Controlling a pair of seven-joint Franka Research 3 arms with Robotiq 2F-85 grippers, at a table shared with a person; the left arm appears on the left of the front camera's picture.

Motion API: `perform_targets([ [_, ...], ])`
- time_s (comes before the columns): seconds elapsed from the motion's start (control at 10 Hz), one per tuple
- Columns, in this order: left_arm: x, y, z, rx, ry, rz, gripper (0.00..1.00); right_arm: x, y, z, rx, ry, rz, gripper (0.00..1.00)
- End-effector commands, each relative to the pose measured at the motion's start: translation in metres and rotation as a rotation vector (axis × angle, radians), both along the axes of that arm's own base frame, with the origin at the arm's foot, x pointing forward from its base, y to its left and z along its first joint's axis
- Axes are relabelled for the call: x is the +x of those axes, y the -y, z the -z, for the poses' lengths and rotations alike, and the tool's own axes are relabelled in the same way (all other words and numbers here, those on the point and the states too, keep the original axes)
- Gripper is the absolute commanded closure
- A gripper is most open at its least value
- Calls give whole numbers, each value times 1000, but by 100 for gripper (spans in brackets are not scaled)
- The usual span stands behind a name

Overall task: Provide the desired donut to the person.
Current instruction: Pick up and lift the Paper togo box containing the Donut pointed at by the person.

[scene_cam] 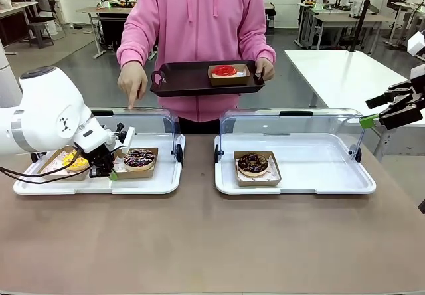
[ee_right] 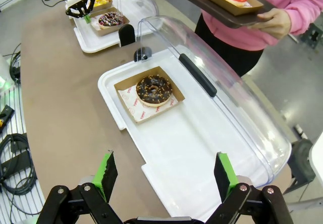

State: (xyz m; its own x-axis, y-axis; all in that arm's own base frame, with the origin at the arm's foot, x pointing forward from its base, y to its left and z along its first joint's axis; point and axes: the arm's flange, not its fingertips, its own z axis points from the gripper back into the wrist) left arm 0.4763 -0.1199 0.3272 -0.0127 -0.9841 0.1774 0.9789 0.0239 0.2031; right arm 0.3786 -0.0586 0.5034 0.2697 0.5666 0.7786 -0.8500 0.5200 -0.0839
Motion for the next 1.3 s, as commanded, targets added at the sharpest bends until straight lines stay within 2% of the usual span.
perform_targets([
  [0.0,-6,-1,-12,15,-13,-9,100,1,-1,2,10,1,-4,0],
  [0.2,-21,-5,-22,12,4,4,100,1,-1,2,10,1,-4,0],
  [0.5,-93,-31,-65,-43,43,27,100,1,-1,2,10,1,-4,0],
  [0.7,-139,-54,-87,-84,14,87,100,1,-1,2,10,1,-4,0],
  [0.9,-176,-74,-116,-93,-27,56,100,1,-1,2,10,1,-4,0],
  [1.0,-188,-83,-135,-104,5,26,100,1,-1,2,10,1,-4,0],
  [1.2,-196,-92,-173,-104,129,-9,100,1,-1,2,10,1,-4,0],
])
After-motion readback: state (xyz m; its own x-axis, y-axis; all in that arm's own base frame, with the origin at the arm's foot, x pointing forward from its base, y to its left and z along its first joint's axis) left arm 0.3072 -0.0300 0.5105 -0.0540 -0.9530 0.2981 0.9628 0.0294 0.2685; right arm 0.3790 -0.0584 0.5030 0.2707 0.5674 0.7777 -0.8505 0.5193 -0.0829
